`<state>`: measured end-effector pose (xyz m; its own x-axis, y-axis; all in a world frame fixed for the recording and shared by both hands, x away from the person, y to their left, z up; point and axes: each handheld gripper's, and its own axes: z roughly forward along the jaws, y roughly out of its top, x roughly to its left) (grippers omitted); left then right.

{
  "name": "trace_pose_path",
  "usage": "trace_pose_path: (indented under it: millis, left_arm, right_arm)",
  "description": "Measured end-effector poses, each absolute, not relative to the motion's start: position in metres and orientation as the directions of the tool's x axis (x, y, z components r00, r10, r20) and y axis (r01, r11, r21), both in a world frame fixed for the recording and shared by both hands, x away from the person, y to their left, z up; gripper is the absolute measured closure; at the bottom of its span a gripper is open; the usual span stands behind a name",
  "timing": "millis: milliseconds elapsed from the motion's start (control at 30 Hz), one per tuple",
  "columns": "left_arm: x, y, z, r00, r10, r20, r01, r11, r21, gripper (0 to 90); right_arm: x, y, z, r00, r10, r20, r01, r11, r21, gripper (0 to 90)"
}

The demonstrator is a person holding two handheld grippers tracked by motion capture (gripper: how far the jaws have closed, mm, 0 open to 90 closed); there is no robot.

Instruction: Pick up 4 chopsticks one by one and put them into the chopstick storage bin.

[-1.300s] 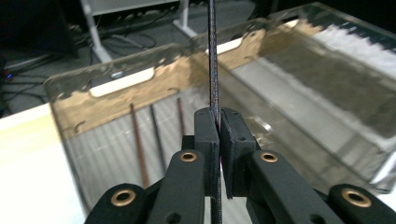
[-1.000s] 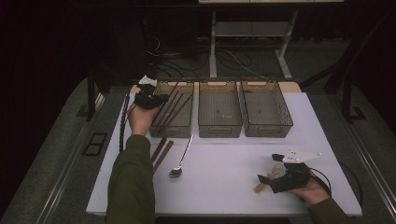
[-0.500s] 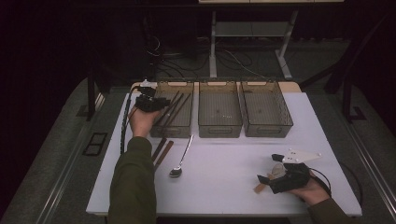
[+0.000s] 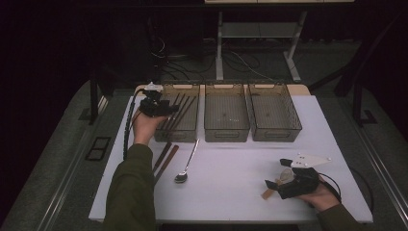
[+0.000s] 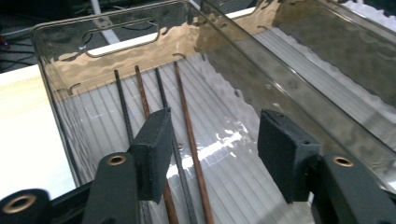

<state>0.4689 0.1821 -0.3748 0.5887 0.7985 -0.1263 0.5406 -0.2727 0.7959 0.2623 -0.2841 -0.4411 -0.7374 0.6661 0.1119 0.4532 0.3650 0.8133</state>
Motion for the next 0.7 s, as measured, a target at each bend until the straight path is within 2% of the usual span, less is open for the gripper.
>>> trace_pose_path:
  millis: [267, 467, 567, 700]
  left_arm:
    - [0.445, 0.182, -0.37, 0.62, 0.77, -0.149, 0.527, -0.268, 0.807, 37.0]
    - [0.418, 0.181, -0.368, 0.644, 0.75, -0.153, 0.523, -0.285, 0.804, 36.7]
    - [0.403, 0.178, -0.369, 0.661, 0.736, -0.144, 0.508, -0.298, 0.808, 42.0]
    - [0.384, 0.173, -0.375, 0.693, 0.706, -0.148, 0.493, -0.314, 0.811, 54.7]
  right_arm:
    - [0.263, -0.285, -0.441, -0.738, 0.665, 0.113, 0.454, 0.365, 0.813, 1.1]
    - [0.263, -0.284, -0.441, -0.738, 0.665, 0.112, 0.454, 0.367, 0.812, 1.1]
    - [0.263, -0.284, -0.441, -0.735, 0.669, 0.112, 0.456, 0.366, 0.811, 1.1]
    - [0.262, -0.284, -0.441, -0.737, 0.667, 0.11, 0.454, 0.368, 0.812, 1.1]
